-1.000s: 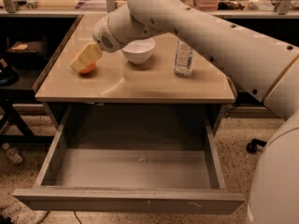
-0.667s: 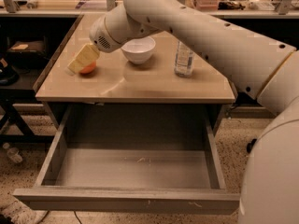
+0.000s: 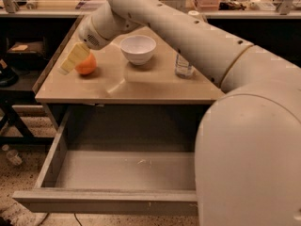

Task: Place orange into top drawer

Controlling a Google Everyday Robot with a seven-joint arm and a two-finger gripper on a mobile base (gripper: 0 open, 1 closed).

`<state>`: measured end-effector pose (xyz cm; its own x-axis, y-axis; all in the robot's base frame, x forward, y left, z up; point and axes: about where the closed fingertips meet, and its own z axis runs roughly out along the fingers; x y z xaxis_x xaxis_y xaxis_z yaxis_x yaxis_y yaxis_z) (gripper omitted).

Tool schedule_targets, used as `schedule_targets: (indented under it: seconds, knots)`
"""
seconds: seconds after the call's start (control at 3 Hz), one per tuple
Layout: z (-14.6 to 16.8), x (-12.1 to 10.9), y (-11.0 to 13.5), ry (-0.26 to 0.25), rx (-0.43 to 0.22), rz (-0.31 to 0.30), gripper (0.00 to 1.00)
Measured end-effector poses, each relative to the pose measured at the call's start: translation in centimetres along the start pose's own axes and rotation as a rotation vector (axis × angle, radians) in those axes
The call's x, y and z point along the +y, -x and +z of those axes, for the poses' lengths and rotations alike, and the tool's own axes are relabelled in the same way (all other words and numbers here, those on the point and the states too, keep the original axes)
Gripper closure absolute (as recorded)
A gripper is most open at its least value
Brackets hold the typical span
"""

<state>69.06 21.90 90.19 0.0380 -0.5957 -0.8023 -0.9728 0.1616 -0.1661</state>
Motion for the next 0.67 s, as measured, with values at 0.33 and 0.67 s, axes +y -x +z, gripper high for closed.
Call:
schedule_targets:
  seconds: [0.33,0.67]
  knots:
    - [2.3,-0.5,-0.8,0.029,0.037,-0.016,0.0]
    - [4.1,-0.8,-2.5,0.05,0.064,-0.014,0.0]
